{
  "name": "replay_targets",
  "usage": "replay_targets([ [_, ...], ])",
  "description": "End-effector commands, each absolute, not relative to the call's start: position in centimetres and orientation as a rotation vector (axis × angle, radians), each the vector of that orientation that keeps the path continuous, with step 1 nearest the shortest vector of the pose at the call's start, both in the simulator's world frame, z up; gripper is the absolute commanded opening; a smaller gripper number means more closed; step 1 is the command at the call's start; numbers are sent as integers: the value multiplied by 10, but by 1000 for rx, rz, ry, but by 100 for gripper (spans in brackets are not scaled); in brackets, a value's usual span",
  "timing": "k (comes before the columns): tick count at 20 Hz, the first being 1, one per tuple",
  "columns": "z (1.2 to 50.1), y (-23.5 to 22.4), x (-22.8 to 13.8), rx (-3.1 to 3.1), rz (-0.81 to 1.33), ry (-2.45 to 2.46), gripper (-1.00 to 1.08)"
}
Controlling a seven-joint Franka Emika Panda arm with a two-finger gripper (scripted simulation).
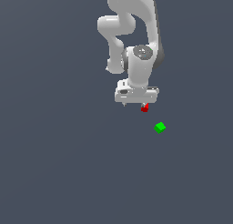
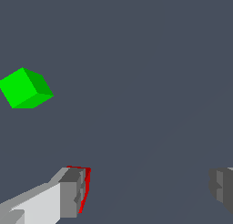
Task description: Stack the red cube on top of the green cube.
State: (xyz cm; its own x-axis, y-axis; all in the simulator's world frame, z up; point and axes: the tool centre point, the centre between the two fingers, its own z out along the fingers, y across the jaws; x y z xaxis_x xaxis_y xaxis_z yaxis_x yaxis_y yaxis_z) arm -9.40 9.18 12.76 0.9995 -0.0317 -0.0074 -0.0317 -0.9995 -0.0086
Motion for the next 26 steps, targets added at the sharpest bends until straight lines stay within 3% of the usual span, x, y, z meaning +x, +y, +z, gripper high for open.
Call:
replay_targets([
  [1,117,108,-110,-3133,9,79,100],
  [12,80,163,-156,-3134,2,175,100],
  [26,68,179,-166,-3135,1,198,100],
])
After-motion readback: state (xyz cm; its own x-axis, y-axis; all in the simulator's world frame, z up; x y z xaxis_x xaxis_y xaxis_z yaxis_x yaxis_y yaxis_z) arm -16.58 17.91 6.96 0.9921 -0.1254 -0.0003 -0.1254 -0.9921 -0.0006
